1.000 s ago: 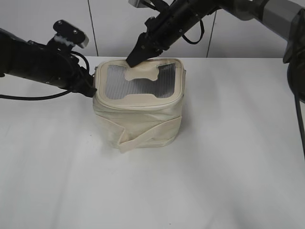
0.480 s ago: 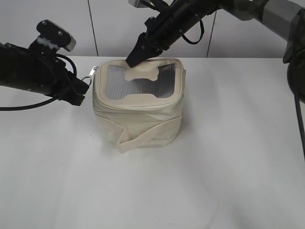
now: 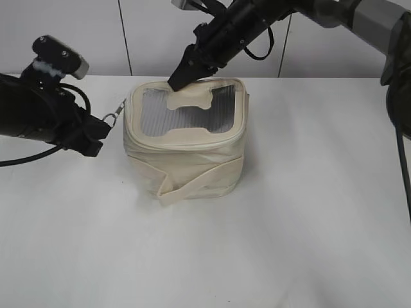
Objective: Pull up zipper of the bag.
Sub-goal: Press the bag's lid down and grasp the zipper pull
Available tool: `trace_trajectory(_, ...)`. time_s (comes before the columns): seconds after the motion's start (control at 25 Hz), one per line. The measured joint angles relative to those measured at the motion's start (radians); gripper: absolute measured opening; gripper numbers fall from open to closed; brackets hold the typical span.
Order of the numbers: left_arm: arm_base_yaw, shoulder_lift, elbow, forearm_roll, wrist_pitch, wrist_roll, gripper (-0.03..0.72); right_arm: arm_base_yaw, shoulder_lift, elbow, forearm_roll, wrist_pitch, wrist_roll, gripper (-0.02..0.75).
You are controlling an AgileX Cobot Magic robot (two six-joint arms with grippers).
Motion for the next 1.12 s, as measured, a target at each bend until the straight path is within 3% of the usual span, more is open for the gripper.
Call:
trace_trajectory(0.32, -0.031, -0.099, 0.136, -0.048, 0.008, 0.000, 0.006, -0.001, 0.000, 0.000, -0.002, -0.005, 0.044, 0.049)
trace_trajectory(0.56, -0.080, -0.114, 0.155, -0.096, -0.065, 0.000, 0.022, 0.000, 0.000, 0.000, -0.002, -0.005, 0.050, 0.049)
trace_trajectory(0.64, -0.071, -0.114, 0.154, -0.108, -0.108, 0.000, 0.089, 0.000, 0.000, 0.000, -0.002, -0.005, 0.051, 0.049)
trace_trajectory(0.84, -0.011, -0.067, 0.075, -0.111, -0.088, 0.000, 0.423, 0.000, 0.000, 0.000, -0.002, -0.005, 0.051, 0.049)
trace_trajectory(0.92, -0.004, -0.027, 0.021, -0.109, -0.069, 0.000, 0.469, 0.000, 0.000, 0.000, -0.002, -0.005, 0.052, 0.049)
trace_trajectory(1.12, -0.003, 0.077, -0.085, -0.086, -0.011, 0.001, 0.486, 0.000, 0.000, 0.000, -0.004, -0.005, 0.052, 0.049)
